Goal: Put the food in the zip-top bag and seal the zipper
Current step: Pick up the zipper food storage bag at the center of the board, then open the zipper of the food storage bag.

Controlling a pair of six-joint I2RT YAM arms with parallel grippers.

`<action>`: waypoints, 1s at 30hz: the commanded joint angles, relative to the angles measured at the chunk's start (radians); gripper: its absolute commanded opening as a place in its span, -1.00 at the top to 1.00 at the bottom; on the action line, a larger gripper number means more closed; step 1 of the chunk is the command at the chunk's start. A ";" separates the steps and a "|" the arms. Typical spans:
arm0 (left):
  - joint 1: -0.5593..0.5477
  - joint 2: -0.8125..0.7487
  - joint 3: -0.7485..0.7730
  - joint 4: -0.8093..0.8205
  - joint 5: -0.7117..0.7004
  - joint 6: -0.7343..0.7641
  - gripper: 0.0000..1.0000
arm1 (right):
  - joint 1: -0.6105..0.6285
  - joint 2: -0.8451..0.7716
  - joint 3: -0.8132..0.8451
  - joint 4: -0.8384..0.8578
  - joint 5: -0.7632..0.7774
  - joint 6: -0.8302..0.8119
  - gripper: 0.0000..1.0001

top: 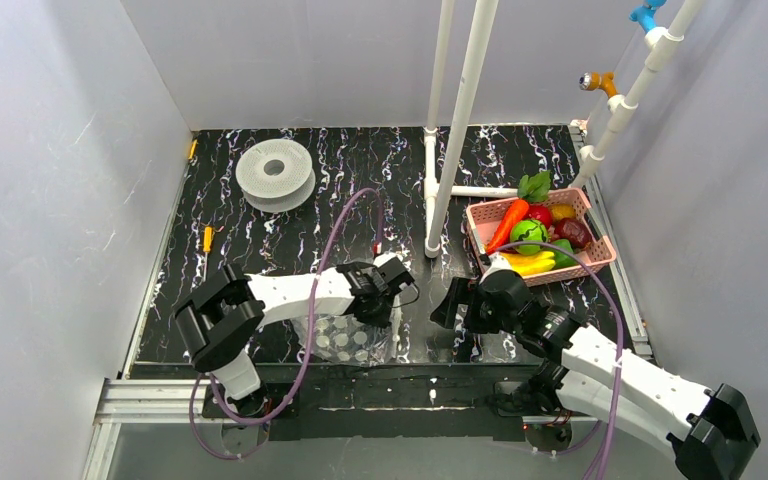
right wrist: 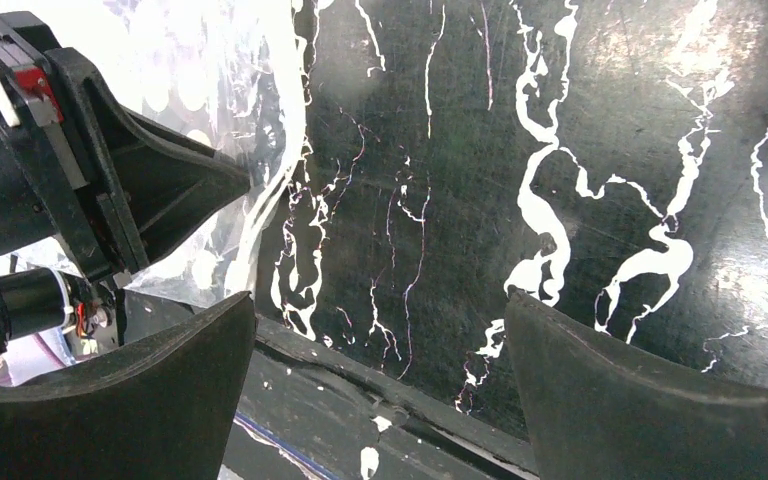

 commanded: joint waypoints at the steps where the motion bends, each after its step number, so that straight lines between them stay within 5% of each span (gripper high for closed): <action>1: -0.001 -0.098 -0.041 0.032 0.013 0.056 0.88 | 0.004 0.016 0.031 0.055 -0.031 -0.006 -1.00; 15: 0.001 -0.669 -0.224 0.090 0.184 0.177 1.00 | -0.015 -0.013 0.027 0.291 -0.217 0.114 -1.00; 30: 0.001 -0.828 -0.282 0.106 0.291 0.126 1.00 | 0.079 0.129 0.168 0.376 -0.339 0.087 -0.50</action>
